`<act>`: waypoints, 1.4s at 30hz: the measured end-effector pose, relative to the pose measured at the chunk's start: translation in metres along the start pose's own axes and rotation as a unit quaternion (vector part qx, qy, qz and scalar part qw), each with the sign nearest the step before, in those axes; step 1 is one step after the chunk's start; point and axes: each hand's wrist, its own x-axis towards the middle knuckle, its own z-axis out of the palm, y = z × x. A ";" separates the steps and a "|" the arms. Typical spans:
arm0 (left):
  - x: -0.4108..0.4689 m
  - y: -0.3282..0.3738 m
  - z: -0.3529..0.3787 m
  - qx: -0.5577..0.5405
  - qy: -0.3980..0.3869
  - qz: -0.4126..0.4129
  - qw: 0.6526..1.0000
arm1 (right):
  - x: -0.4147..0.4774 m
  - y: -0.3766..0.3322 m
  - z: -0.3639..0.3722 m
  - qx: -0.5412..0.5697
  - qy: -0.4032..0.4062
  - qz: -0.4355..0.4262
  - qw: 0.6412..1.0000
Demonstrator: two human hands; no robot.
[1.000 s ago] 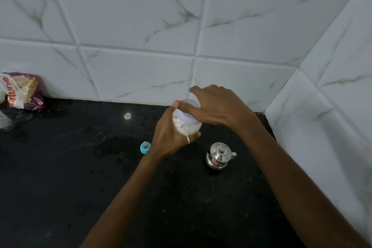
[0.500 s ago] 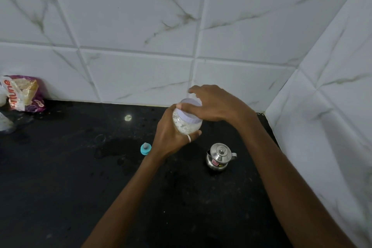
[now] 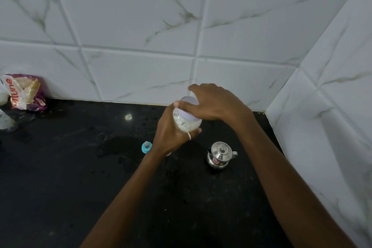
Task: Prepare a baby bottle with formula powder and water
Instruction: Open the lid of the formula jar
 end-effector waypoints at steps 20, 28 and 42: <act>0.001 0.001 0.003 -0.051 0.001 0.000 0.999 | -0.002 -0.001 0.033 -0.044 0.077 0.005 0.996; 0.003 -0.011 0.004 -0.041 0.010 0.041 0.998 | -0.013 0.035 0.032 0.195 0.119 -0.065 0.971; -0.059 -0.050 0.044 -0.058 -0.032 -0.045 0.997 | -0.128 0.088 0.218 0.217 0.224 0.193 0.930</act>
